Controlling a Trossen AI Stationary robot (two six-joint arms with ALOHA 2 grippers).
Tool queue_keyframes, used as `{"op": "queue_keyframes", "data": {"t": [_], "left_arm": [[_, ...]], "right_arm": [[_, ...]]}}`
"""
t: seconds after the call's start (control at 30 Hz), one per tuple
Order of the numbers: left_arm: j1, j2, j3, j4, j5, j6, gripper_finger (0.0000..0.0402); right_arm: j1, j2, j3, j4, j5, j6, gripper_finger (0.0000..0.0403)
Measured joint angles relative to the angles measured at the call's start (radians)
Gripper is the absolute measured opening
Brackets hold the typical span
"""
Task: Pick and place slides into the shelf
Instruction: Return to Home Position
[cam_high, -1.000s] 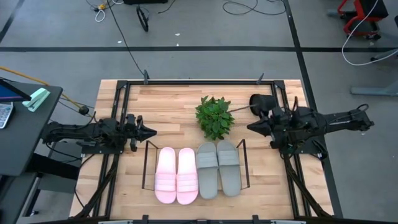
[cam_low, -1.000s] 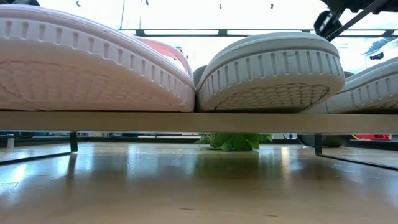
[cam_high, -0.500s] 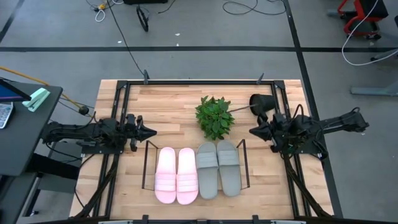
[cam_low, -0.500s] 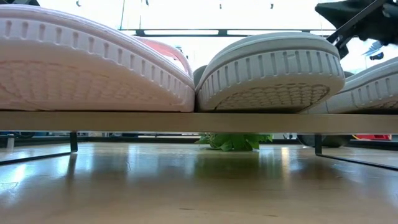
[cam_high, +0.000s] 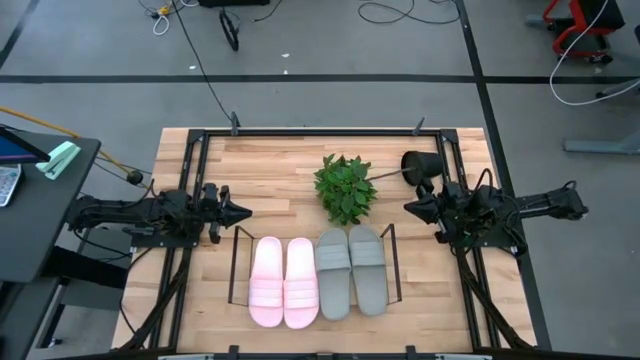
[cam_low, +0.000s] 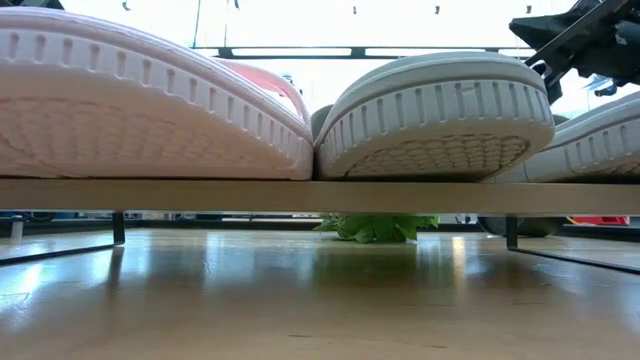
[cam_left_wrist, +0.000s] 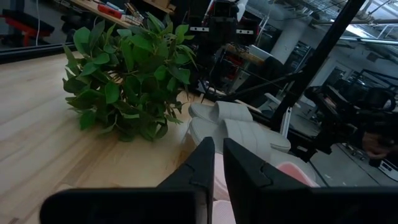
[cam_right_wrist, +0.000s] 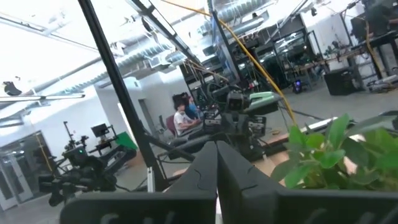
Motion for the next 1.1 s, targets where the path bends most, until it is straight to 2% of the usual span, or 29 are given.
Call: {"op": "queue_keyframes", "data": {"t": [0.17,0.33,0.43,0.77,1.1], "left_arm": [[0.000,0.000,0.000,0.000,0.000,0.000,0.0029],[0.000,0.000,0.000,0.000,0.000,0.000,0.0023],[0.000,0.000,0.000,0.000,0.000,0.000,0.0024],[0.000,0.000,0.000,-0.001,0.000,0.000,0.0040],[0.000,0.000,0.000,-0.001,0.000,0.000,0.0028]], "right_arm": [[-0.020,-0.088,0.000,-0.082,-0.023,0.002,0.0000],[-0.033,-0.178,0.008,-0.243,-0.023,-0.002,0.0000],[-0.035,-0.177,0.027,-0.359,-0.024,-0.014,0.0000],[-0.036,-0.178,0.031,-0.498,-0.013,-0.170,0.0000],[-0.052,-0.176,0.032,-0.512,0.007,-0.241,0.0000]]}}
